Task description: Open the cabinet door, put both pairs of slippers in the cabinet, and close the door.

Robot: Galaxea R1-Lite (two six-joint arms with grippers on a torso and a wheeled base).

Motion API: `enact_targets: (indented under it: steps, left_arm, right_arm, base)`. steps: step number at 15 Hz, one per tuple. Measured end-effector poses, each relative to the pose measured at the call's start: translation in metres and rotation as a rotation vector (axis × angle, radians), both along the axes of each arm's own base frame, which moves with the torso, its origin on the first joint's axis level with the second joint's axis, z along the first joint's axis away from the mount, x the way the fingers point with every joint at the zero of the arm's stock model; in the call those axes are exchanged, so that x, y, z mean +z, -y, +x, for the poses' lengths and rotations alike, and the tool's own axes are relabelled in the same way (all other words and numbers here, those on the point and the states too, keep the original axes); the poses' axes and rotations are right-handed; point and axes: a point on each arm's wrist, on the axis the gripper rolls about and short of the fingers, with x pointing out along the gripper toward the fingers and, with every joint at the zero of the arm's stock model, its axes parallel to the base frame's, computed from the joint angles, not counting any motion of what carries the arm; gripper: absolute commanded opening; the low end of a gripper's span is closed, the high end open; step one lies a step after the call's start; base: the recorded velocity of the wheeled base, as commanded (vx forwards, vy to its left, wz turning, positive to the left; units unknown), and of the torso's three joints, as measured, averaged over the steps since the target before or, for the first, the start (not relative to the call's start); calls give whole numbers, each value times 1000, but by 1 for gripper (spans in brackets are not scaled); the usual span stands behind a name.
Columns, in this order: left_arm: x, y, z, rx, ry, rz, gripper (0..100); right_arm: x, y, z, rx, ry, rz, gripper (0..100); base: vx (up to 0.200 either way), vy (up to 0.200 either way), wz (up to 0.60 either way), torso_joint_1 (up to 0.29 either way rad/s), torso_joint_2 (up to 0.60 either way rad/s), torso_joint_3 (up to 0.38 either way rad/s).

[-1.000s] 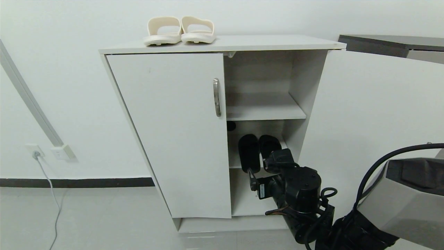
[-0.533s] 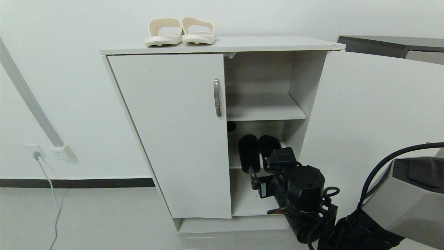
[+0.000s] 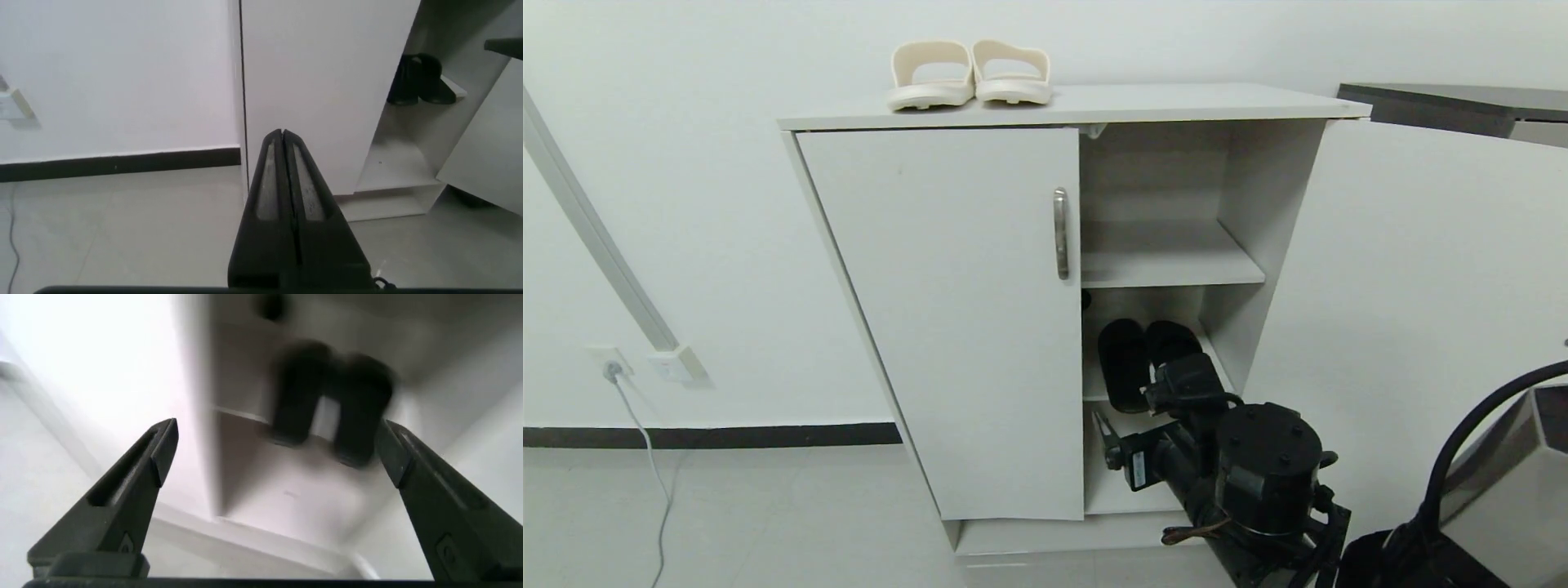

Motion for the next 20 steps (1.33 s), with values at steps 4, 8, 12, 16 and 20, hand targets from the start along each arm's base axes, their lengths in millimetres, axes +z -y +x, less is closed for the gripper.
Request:
enact_targets:
  steps: [4,8,12,16,20]
  left_arm:
    - [0,0,0,0,-1,0,0]
    - [0,0,0,0,-1,0,0]
    - [0,0,0,0,-1,0,0]
    - [0,0,0,0,-1,0,0]
    - [0,0,0,1,-1,-1,0]
  right_arm:
    - [4,1,-3,4,5,6,100]
    - [4,1,-3,3,5,7,100]
    - [4,2,-2,-2,6,5,100]
    - [4,4,0,-6,11,4,100]
    - [2,9,1,-8,19,-23,100]
  base:
    - [0,200,0,1,-1,1]
    - [0,200,0,1,0,2]
    - [0,100,0,1,1,0]
    - [0,0,0,0,0,0]
    - [0,0,0,0,0,0]
